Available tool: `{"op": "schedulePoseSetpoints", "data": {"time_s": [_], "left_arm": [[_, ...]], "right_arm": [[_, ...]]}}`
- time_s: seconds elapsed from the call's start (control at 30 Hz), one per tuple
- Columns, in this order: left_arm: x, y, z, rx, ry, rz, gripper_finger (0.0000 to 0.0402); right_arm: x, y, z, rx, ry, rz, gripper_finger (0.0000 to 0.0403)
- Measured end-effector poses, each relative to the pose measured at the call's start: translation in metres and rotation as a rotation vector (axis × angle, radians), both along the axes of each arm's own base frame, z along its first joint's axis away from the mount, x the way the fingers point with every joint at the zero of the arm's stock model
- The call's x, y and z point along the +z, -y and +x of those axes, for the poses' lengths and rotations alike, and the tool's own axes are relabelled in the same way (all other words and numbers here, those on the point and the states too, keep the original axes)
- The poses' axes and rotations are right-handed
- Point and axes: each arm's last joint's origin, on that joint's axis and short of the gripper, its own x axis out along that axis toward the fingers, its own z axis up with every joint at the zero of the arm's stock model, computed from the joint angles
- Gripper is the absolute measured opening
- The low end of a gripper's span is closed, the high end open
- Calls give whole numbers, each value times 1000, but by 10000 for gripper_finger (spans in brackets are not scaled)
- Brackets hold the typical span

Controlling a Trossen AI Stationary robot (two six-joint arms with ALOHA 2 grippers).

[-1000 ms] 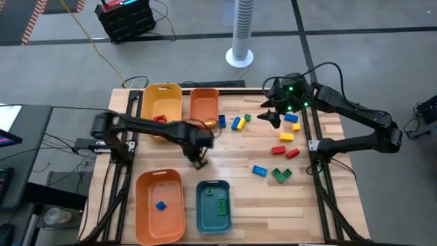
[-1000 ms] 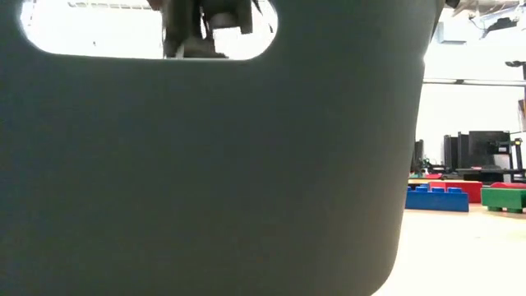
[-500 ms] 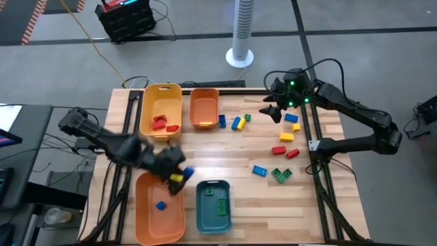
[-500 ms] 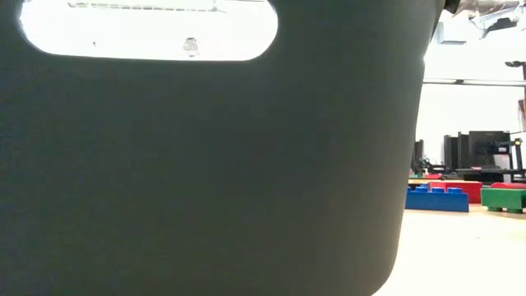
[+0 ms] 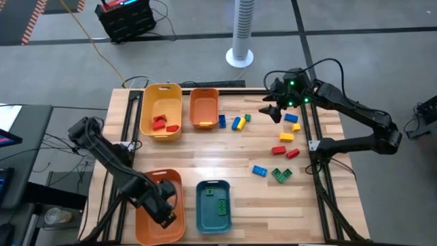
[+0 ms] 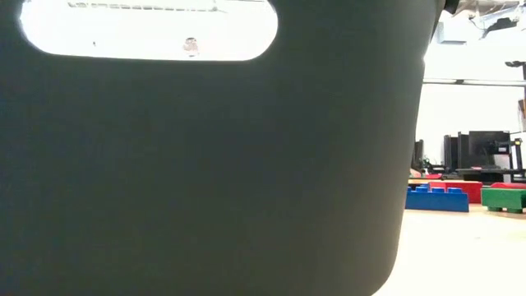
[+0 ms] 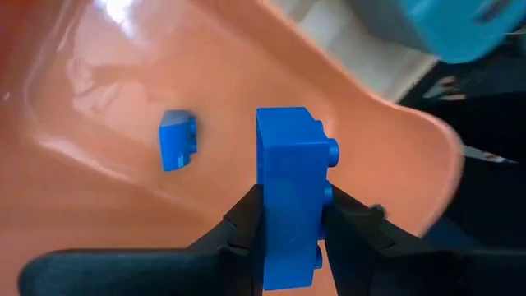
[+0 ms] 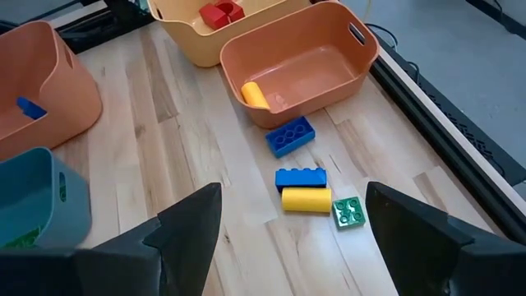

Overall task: Sort blocks
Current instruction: Put the blue game piece into the large orange bin, then put the green game piece into the blue bin

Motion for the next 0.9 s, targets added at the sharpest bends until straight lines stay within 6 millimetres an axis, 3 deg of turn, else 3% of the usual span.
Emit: {"op": "schedulePoseSetpoints", "data": {"time_s": [0.33, 0.5, 0.73, 0.9], "left_arm": [[-51, -10, 2, 43, -134, -10, 82], [-59, -17, 0, 87, -166, -18, 86], [-57, -28, 7, 95, -138, -1, 232], [-41, -40, 6, 94, -97, -54, 256]], "right_arm": [[0, 0, 0, -1, -3, 6, 311], [-1, -1, -1, -7, -14, 24, 311], [-2, -1, -1, -10, -13, 33, 311], [-3, -2, -2, -15, -25, 48, 311]]}}
